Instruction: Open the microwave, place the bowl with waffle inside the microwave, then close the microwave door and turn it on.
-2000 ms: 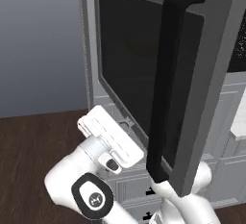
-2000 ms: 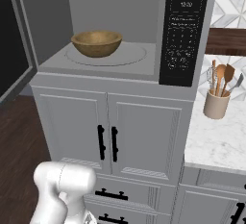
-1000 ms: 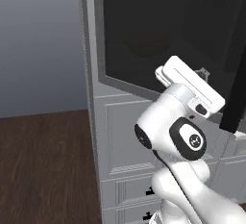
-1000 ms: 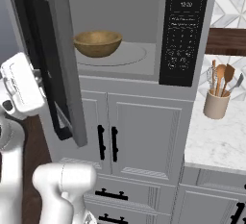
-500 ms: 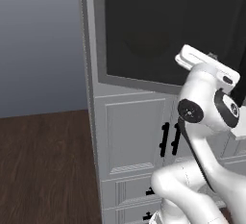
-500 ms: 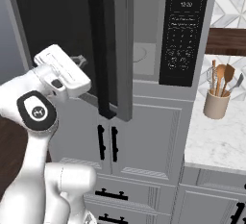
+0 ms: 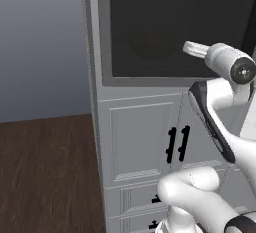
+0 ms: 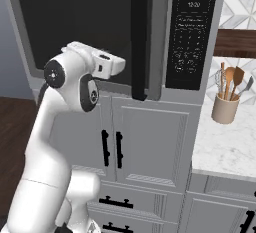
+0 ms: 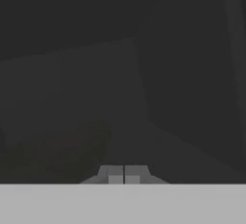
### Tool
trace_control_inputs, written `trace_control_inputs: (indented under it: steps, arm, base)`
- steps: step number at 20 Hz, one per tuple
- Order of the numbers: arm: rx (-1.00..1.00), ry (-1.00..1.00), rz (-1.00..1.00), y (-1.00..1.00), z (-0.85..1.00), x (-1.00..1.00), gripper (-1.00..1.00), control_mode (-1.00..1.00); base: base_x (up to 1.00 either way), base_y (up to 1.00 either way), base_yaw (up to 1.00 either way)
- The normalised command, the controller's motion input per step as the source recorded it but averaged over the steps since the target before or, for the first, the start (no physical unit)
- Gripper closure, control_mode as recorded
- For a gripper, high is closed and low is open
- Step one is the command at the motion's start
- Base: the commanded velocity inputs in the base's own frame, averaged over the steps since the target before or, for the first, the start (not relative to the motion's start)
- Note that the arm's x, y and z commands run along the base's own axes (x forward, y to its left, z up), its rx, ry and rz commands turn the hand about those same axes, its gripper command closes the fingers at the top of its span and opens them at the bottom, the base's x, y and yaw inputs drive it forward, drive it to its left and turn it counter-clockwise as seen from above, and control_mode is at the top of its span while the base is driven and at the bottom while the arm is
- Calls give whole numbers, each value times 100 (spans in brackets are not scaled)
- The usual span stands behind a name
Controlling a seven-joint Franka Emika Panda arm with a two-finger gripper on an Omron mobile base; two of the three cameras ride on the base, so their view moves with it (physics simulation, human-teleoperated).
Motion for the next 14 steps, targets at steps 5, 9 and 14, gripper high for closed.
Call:
trace_control_inputs:
  steps: [5, 9, 14]
  arm:
    - [10, 22, 41, 0, 11, 63, 100, -100]
    - [5, 23, 31, 0, 5, 46, 100, -100]
    - [-2, 8, 3, 36, -66, 49, 100, -100]
  base:
    - [0, 0, 0]
    - [0, 0, 0]
    - [0, 0, 0]
